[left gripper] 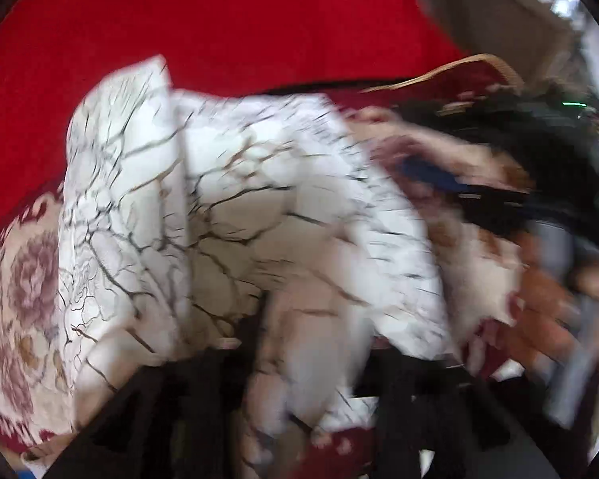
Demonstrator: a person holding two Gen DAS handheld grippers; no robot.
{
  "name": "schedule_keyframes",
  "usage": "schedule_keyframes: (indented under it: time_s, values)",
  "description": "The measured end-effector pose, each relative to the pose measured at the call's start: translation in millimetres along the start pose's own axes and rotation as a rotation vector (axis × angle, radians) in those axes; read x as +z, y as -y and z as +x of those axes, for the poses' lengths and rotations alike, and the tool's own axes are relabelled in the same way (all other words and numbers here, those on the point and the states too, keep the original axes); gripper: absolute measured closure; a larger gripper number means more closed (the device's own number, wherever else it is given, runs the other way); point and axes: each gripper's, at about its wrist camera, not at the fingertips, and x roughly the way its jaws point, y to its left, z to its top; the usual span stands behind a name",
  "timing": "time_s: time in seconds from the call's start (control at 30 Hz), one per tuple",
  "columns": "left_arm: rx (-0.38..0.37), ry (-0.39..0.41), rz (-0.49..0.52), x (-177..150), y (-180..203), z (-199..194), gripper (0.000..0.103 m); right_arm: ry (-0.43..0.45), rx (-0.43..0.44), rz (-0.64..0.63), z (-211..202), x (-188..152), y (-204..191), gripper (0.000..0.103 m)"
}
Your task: Fold large clothes
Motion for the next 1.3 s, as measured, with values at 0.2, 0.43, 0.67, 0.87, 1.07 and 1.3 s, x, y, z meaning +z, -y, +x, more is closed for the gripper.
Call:
schedule_keyframes:
  time_s: [0.2, 0.43, 0.67, 0.87, 1.07, 1.3]
  values:
    - [-0.178, 0.216, -0.002, -22, -31, -112, 0.038, -0.049, 0.042, -0.044, 11, -7, -18, 0.038]
    - [-0.031, 0.338, -0.327, -45, -156, -115, 0.022, -0.09, -0.009, -0.133, 32, -29, -48, 0.028]
    - [-0.123, 0.175, -0.526, -92, -210, -22, 0.023, -0.224, -0.031, -0.143, 90, -50, -63, 0.024]
    - [-0.106, 0.236, -0.382, -95, -176, -27, 0.023, -0.288, 0.023, -0.242, 139, -75, -99, 0.012]
    - [-0.226, 0.226, -0.454, -107, -180, -24, 0.023, -0.266, -0.138, -0.431, 170, -99, -112, 0.053]
    - [-0.242, 0.26, -0.378, -89, -132, -43, 0.027, -0.154, -0.133, -0.536, 131, -103, -132, 0.087]
